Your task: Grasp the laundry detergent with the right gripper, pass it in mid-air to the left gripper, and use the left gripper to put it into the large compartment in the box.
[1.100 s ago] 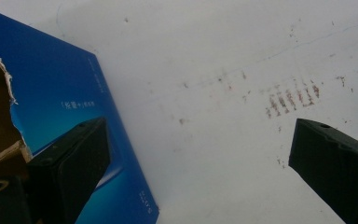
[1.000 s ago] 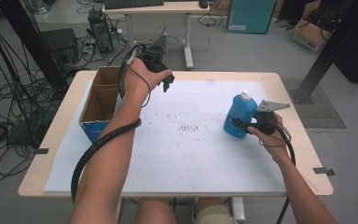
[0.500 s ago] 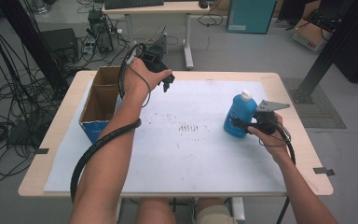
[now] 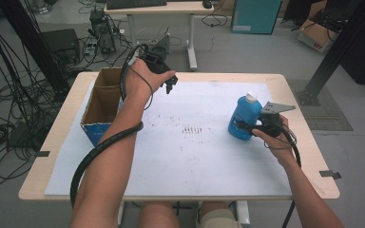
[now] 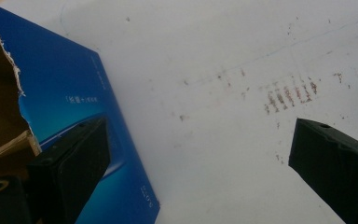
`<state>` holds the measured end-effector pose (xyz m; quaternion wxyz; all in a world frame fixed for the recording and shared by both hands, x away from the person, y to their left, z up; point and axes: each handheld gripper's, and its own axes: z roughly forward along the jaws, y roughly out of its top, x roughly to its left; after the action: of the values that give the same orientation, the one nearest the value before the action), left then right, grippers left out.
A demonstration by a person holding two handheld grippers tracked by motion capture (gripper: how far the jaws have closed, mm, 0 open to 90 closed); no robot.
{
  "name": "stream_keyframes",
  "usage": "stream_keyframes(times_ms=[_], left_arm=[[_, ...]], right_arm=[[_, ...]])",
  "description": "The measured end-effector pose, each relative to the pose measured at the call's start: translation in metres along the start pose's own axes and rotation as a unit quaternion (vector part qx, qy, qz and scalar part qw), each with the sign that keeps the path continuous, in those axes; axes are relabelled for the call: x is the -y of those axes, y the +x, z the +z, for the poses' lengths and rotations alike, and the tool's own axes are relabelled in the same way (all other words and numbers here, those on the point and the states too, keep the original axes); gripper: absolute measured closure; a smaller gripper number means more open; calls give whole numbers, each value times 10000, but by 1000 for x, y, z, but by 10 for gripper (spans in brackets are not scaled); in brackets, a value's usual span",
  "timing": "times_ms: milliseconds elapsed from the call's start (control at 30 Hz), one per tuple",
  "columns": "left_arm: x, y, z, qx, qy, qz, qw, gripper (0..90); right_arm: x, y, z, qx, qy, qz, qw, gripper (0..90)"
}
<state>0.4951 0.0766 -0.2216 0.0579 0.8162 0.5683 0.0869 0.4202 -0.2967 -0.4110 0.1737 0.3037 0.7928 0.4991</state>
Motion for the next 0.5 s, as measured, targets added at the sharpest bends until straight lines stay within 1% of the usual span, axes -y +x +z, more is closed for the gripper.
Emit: stream_keyframes(times_ms=[33, 67, 500], left_arm=[[0, 0, -1, -3, 15, 14, 10000, 59], [1, -1, -1, -2, 2, -3, 10000, 59], [2, 0, -1, -2, 16, 23, 10000, 59]], right_arm=[[0, -1, 1, 13, -39, -51, 10000, 433], [0, 1, 0, 12, 0, 43, 10000, 435], [0, 1, 0, 18, 5, 36, 10000, 440]])
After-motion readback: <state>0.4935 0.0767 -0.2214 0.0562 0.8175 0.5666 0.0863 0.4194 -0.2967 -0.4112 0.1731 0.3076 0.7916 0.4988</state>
